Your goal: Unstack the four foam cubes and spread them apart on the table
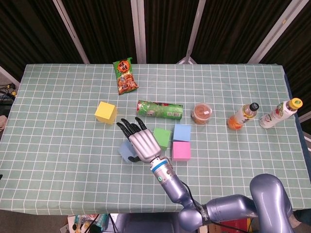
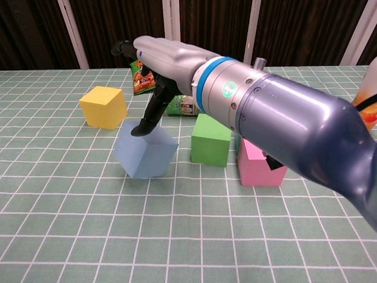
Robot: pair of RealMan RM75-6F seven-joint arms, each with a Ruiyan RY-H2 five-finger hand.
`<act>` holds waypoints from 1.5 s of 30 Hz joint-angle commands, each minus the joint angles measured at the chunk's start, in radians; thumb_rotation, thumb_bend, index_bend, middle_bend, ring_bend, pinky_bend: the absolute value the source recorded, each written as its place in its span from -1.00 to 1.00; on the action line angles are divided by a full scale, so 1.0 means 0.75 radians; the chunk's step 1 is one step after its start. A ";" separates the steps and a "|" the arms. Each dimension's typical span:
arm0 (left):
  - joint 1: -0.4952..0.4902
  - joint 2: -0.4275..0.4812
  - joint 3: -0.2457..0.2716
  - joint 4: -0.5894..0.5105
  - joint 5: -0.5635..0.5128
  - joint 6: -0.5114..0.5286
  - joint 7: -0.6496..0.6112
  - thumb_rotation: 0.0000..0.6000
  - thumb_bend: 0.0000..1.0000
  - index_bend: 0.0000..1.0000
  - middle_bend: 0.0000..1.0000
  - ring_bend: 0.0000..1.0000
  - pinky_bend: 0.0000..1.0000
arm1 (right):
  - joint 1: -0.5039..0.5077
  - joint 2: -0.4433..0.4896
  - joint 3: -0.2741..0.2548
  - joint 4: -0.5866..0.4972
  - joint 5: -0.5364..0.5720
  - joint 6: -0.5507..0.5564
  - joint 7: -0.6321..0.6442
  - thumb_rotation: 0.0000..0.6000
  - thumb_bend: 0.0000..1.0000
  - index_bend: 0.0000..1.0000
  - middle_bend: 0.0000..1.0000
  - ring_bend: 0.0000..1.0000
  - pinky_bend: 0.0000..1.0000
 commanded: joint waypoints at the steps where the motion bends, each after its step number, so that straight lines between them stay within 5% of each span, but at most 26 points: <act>1: 0.002 -0.001 0.002 -0.004 0.002 0.003 0.007 1.00 -0.71 -0.55 -1.00 -1.00 -1.00 | -0.014 0.025 -0.001 -0.004 0.037 -0.002 -0.040 1.00 -0.85 -1.00 -0.94 -0.67 -1.00; 17: 0.000 -0.014 0.003 -0.010 0.005 0.010 0.047 1.00 -0.71 -0.55 -1.00 -1.00 -1.00 | -0.095 0.173 -0.044 0.003 0.151 -0.047 -0.065 1.00 -0.86 -1.00 -0.95 -0.67 -1.00; 38: -0.003 -0.018 -0.003 -0.006 -0.010 0.005 0.058 1.00 -0.71 -0.55 -1.00 -1.00 -1.00 | -0.119 0.005 -0.045 0.282 0.173 -0.108 0.041 1.00 -0.86 -1.00 -0.89 -0.48 -1.00; 45: -0.005 -0.015 -0.006 -0.003 -0.020 -0.002 0.048 1.00 -0.71 -0.55 -1.00 -1.00 -1.00 | -0.132 -0.040 -0.039 0.320 0.102 -0.091 0.092 1.00 -0.86 -0.89 -0.65 -0.17 -1.00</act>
